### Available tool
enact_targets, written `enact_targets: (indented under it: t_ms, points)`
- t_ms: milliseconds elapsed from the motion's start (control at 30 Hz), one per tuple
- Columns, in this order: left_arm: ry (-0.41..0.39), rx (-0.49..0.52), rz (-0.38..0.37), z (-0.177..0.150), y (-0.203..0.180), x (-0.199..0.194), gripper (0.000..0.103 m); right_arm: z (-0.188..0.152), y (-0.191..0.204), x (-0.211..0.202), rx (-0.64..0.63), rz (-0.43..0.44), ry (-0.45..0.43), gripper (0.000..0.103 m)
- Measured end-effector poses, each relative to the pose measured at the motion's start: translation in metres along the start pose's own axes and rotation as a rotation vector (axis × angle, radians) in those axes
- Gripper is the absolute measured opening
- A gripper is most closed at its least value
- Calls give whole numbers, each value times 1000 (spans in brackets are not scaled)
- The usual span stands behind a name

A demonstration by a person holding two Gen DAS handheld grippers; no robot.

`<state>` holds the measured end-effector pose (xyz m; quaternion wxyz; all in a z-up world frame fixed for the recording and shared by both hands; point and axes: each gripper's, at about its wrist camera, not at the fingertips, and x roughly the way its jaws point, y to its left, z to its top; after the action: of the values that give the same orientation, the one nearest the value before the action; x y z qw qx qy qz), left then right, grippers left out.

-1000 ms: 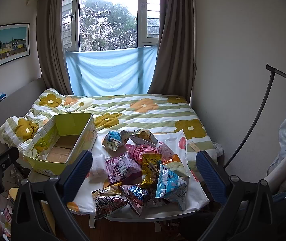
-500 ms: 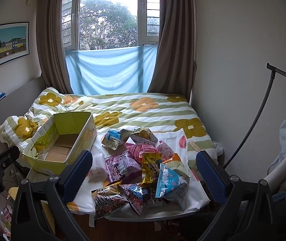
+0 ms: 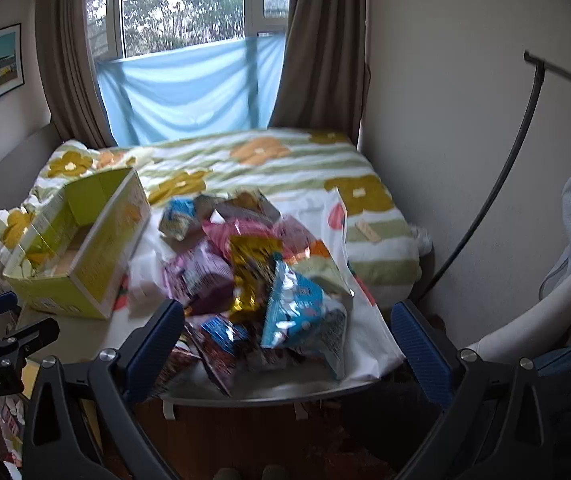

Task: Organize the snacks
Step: 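Grasp the red-white chip bag with the left gripper while the right grasps the blue-white bag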

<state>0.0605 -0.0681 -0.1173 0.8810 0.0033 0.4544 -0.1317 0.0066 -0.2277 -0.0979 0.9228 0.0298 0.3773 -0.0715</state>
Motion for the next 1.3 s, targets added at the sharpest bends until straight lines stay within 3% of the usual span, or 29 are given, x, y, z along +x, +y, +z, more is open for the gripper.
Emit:
enact_targets:
  t_ms: [233,333,633,1067,1167,1300]
  points:
    - [116,12,11,-16,-31,58,103,-13,-28,62,28,94,111,103]
    - [161,40,52,-24,-41,80,103,-16,-29,84,39,125,156,103]
    - [208,64,152,-32,-47,130,103,-21,-27,148,77,157,254,103]
    - [225,113,176,-24,-61,156,99,-23,-40,176,91,175,284,102]
    - [230,120,175,-24,-62,157,94,-25,-40,178,83,178,286,99]
    - [227,124,171,-24,-61,156,87,-26,-38,177,57,196,282,86]
